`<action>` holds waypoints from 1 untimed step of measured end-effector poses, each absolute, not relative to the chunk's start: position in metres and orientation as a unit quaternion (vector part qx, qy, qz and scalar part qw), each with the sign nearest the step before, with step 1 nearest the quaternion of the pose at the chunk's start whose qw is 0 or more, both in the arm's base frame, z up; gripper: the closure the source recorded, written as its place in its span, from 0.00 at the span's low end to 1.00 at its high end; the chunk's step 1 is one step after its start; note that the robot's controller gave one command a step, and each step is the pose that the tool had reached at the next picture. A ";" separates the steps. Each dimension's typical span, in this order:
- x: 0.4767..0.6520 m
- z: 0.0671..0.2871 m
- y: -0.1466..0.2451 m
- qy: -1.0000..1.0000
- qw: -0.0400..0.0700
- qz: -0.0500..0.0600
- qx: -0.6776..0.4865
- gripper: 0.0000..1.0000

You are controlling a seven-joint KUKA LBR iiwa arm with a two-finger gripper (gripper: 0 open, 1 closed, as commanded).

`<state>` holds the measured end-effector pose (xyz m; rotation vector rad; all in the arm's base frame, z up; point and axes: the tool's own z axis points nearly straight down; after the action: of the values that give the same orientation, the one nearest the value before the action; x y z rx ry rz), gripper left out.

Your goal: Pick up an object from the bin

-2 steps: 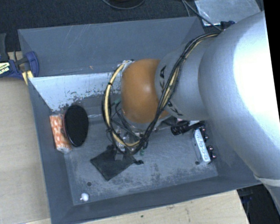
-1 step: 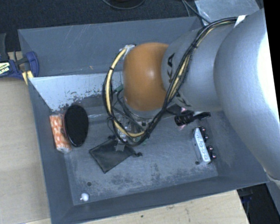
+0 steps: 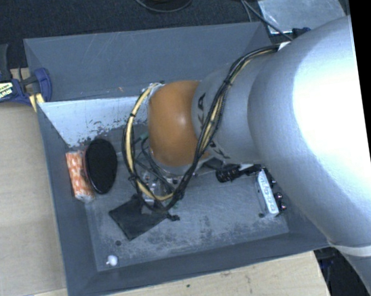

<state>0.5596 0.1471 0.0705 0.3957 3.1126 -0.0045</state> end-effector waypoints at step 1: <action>0.560 0.071 0.147 0.992 0.002 -0.001 0.126 1.00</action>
Offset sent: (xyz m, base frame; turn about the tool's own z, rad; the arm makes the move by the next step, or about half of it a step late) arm -0.0094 -0.0029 0.0375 0.0306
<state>0.5596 0.1470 0.0705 0.3967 3.1126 -0.0042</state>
